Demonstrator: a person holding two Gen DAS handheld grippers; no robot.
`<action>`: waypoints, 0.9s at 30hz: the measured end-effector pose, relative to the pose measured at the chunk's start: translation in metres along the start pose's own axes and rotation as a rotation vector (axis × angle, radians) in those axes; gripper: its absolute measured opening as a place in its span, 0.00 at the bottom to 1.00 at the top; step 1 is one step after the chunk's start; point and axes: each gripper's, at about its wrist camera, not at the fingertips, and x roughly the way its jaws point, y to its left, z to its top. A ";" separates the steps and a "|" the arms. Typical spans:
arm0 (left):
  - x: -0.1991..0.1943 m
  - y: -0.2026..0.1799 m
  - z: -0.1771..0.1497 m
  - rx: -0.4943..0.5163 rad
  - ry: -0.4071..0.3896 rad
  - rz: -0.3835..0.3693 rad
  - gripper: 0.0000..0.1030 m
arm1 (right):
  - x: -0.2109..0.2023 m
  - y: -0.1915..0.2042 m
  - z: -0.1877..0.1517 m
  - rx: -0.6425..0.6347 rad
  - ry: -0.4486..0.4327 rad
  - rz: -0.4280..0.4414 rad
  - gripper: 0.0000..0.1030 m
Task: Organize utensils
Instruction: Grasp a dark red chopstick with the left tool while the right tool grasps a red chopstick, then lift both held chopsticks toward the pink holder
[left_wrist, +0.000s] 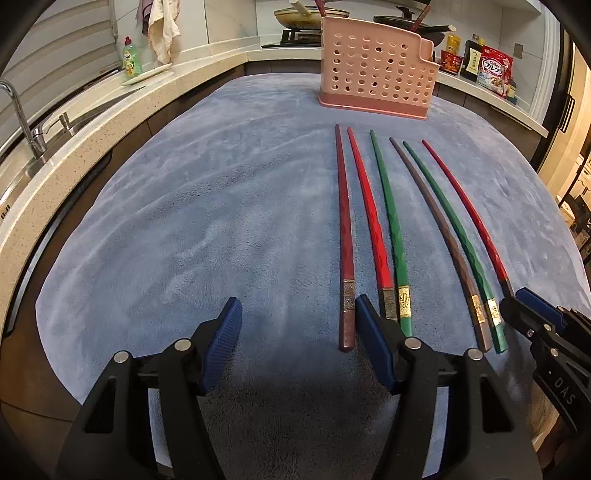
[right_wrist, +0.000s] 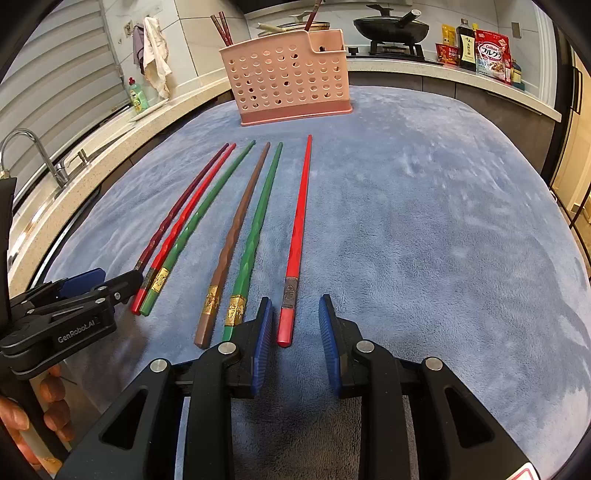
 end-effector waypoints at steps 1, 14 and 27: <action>0.000 0.000 0.000 0.002 -0.001 0.003 0.54 | 0.000 0.000 0.000 0.000 0.000 0.000 0.23; 0.000 0.011 0.005 -0.023 0.013 -0.040 0.15 | -0.001 -0.001 0.001 -0.005 0.000 -0.013 0.15; -0.009 0.018 0.009 -0.058 0.026 -0.092 0.09 | -0.013 -0.006 0.003 0.002 -0.019 -0.014 0.07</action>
